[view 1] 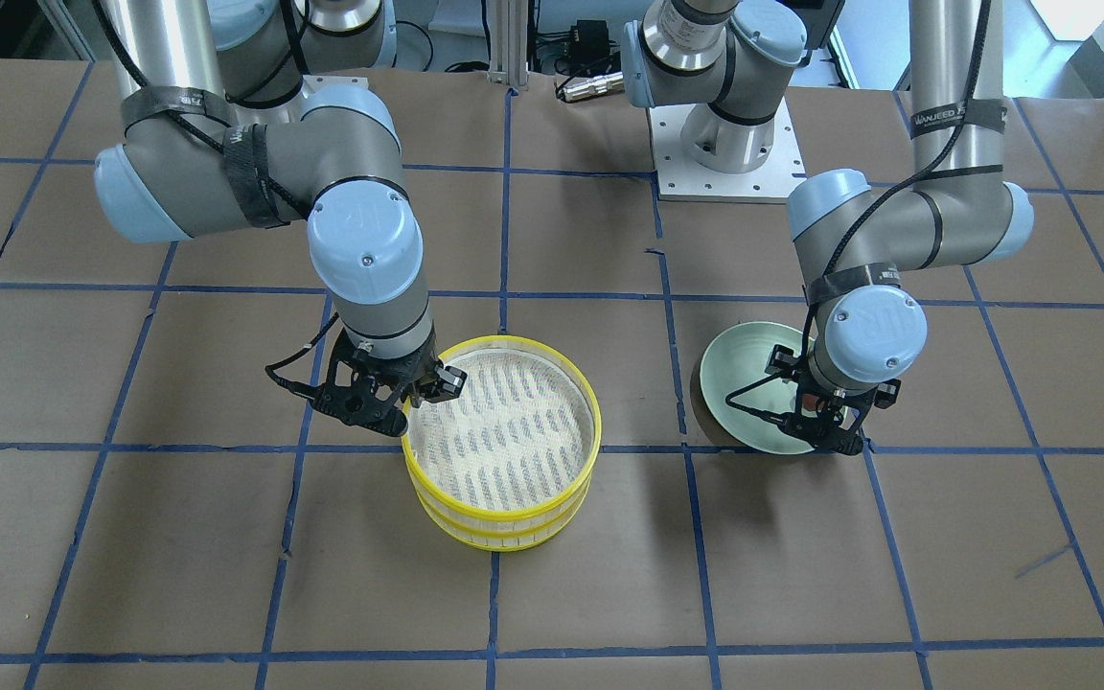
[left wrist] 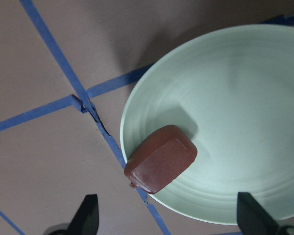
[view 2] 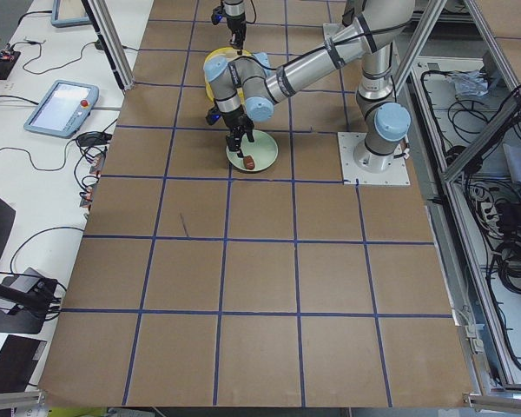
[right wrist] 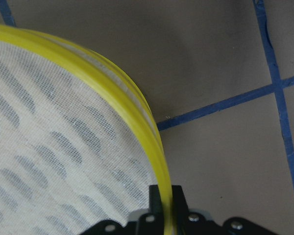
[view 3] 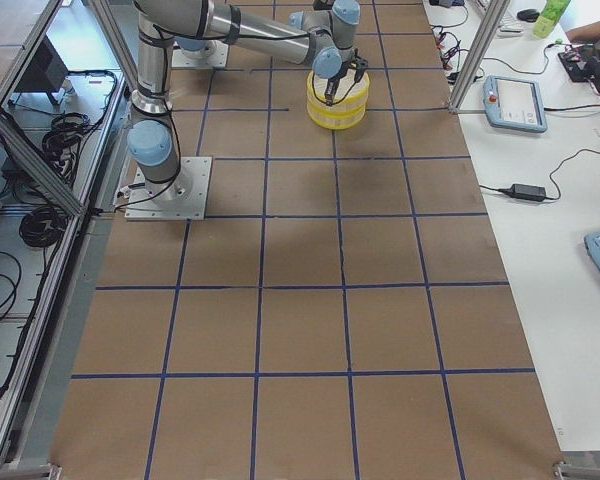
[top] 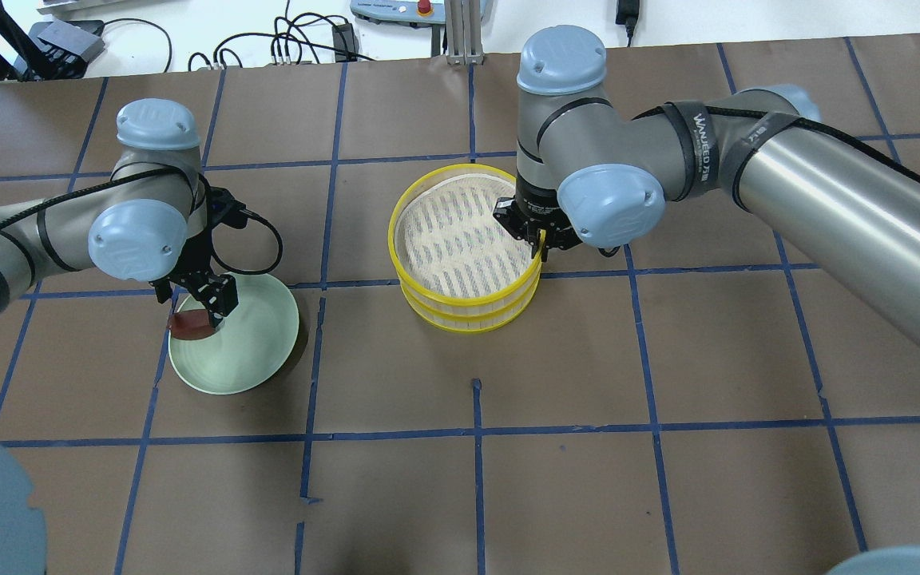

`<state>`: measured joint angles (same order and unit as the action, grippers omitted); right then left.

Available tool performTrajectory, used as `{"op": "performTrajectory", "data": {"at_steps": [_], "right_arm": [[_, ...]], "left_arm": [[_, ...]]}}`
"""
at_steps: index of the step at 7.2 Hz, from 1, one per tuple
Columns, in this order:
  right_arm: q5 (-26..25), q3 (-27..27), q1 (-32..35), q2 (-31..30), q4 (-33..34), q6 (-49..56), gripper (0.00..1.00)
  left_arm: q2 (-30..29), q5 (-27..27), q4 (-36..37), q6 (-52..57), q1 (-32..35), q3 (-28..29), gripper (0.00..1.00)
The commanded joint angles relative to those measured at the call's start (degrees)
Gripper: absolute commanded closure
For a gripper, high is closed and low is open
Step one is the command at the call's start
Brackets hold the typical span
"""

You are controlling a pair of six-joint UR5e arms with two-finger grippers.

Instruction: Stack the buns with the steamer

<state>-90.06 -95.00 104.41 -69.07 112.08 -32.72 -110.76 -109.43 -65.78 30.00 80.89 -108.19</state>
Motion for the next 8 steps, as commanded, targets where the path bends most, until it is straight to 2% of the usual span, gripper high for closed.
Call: {"op": "performTrajectory", "data": {"at_steps": [1,2,3,4,5,6,7,8], "right_arm": [[0.0,-0.4,-0.1,-0.3,-0.5,-0.2,0.61],[-0.1,-0.3,-0.1,-0.5,-0.6,0.2,0.29],[-0.2,0.3,-0.3,-0.6,-0.5,3.2,0.10],[-0.1,1.0,-3.2,-2.7,-1.0,10.8,0.05],[0.6,1.7,-7.8,-6.9,-5.9,17.1,0.01],[0.8,2.0,-12.4,-11.0,-10.7,23.9,0.01],[0.9,3.6,-14.7,-14.7,-15.5,27.6,0.01],[0.8,9.3,-15.2,-16.7,-23.5,30.3,0.01]], "left_arm": [[-1.1,0.2,0.6,0.1,0.0,-0.5,0.37],[-1.1,-0.1,0.3,0.0,0.0,-0.4,0.68],[-1.1,-0.1,-1.2,0.1,0.0,0.2,0.81],[-1.1,1.4,-2.6,0.2,0.0,1.0,0.83],[-1.0,5.2,-3.2,0.2,-0.3,2.0,0.85],[-0.3,11.5,-7.5,-2.1,-1.1,2.9,0.85],[0.5,21.8,-10.5,-9.5,-1.4,4.9,0.85],[1.8,32.7,-15.0,-19.9,-1.0,7.5,0.84]]}}
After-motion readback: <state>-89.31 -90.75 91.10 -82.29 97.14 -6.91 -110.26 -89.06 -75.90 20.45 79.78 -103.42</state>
